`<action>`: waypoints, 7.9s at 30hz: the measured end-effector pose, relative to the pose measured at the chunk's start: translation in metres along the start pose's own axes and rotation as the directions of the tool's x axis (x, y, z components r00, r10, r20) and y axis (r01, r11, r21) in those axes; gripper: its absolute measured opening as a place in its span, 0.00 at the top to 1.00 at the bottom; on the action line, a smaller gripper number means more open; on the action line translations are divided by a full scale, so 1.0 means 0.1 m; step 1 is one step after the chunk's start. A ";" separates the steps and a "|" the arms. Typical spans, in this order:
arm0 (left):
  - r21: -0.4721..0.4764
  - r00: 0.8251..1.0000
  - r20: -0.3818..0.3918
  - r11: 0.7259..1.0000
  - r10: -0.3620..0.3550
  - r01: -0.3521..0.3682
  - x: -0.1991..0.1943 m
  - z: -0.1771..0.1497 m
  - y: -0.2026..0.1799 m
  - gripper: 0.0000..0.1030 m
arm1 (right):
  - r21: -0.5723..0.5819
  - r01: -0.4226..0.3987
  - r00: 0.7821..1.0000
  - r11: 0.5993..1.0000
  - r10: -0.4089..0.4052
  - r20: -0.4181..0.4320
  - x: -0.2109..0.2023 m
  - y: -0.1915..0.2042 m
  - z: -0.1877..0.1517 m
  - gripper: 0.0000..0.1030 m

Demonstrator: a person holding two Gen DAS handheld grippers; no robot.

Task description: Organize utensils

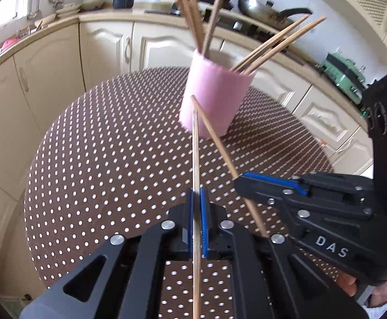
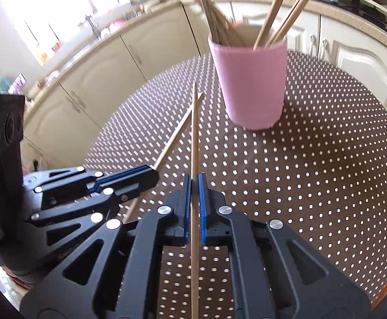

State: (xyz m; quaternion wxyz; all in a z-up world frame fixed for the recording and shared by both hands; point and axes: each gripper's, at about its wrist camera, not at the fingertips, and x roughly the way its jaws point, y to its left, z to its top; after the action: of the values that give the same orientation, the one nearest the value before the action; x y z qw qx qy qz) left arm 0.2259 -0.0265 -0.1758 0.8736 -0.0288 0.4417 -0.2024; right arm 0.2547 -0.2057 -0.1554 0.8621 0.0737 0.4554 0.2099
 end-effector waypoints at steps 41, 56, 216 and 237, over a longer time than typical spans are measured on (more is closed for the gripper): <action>0.018 0.589 0.806 0.996 -0.067 0.089 -0.63 1.21 -0.33 0.95 | -0.059 0.045 0.647 0.997 0.016 0.762 -0.94 0.07 0.97 0.94; -0.018 0.514 0.857 0.995 -0.034 0.095 -0.24 1.41 -0.22 0.95 | -0.065 0.133 0.544 0.989 -0.018 0.839 -0.63 -0.06 1.06 0.94; -0.064 0.572 0.768 0.922 0.289 -0.382 -2.92 -0.88 -1.02 0.20 | -0.051 0.293 0.632 0.955 -0.153 0.759 -2.46 1.44 -1.05 0.16; -0.063 0.551 0.787 0.924 0.279 -0.378 -2.93 -0.78 -1.04 0.20 | -0.051 0.270 0.636 0.962 -0.138 0.759 -2.46 1.46 -0.95 0.15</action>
State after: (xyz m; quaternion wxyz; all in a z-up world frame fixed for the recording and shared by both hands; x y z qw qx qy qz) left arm -0.0238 -0.0004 0.0235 0.9994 0.0188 0.0016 -0.0273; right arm 0.0118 -0.1861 0.0216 0.9936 0.0322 0.0474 0.0977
